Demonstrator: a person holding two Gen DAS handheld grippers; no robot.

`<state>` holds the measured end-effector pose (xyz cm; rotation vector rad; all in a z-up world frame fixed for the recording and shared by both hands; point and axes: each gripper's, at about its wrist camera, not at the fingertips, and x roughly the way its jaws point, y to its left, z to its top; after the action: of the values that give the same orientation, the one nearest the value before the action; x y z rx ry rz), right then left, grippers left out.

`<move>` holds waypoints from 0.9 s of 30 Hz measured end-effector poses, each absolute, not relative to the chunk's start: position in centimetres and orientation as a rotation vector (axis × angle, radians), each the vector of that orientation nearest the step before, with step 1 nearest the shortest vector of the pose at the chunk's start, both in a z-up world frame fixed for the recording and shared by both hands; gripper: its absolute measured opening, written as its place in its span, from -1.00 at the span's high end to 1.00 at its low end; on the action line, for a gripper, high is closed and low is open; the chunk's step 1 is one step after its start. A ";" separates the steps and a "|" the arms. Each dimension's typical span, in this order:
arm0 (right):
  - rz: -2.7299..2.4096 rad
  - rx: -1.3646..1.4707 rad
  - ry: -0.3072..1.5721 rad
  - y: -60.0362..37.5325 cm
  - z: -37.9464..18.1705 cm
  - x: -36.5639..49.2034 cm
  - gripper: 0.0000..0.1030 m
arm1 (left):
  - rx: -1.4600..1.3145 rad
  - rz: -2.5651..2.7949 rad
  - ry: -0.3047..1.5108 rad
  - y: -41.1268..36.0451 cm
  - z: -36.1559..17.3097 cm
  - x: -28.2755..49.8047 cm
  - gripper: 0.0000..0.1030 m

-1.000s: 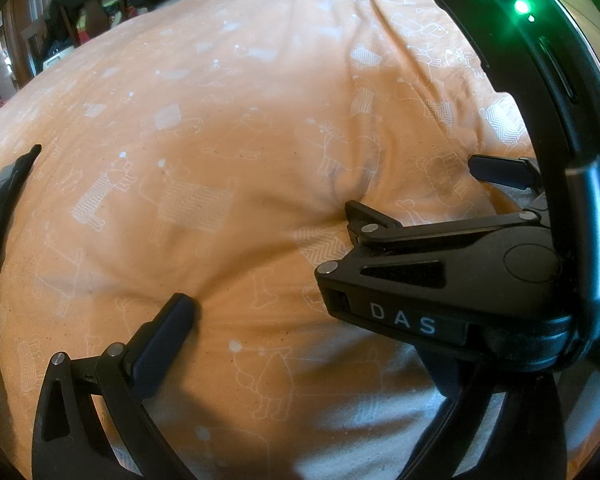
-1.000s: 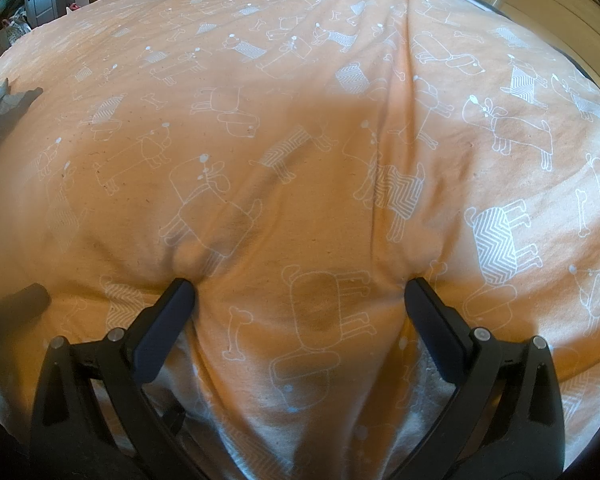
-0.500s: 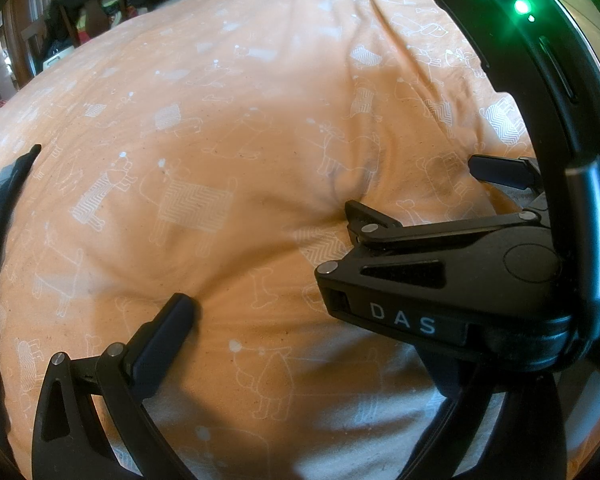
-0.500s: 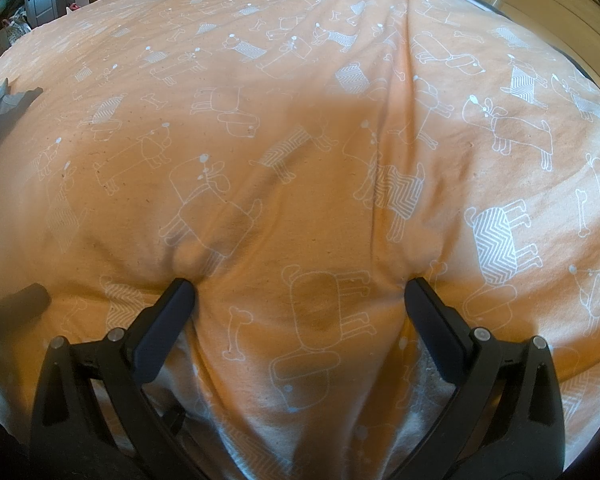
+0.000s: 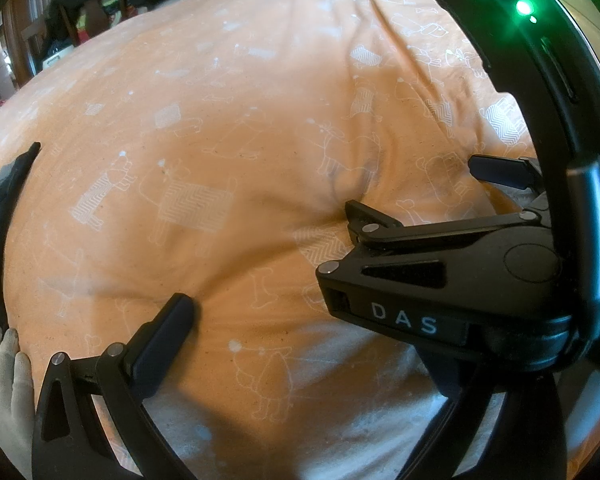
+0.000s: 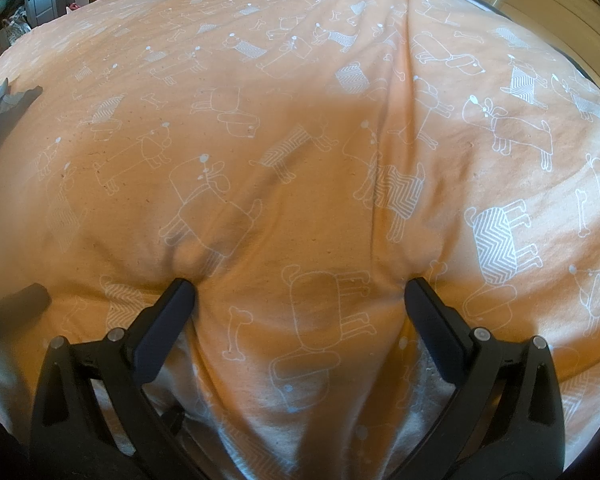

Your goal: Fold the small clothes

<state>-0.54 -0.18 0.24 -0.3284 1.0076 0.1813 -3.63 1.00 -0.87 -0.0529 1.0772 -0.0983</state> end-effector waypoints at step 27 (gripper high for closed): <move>0.186 -0.320 1.008 0.1 0.0 -0.1 -1.00 | -0.054 -0.102 1.078 1.3 -0.8 -3.8 -1.00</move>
<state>-0.10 0.09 -0.01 -0.3197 1.0082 0.1862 -3.76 1.30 -0.78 -0.0543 1.0777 -0.1016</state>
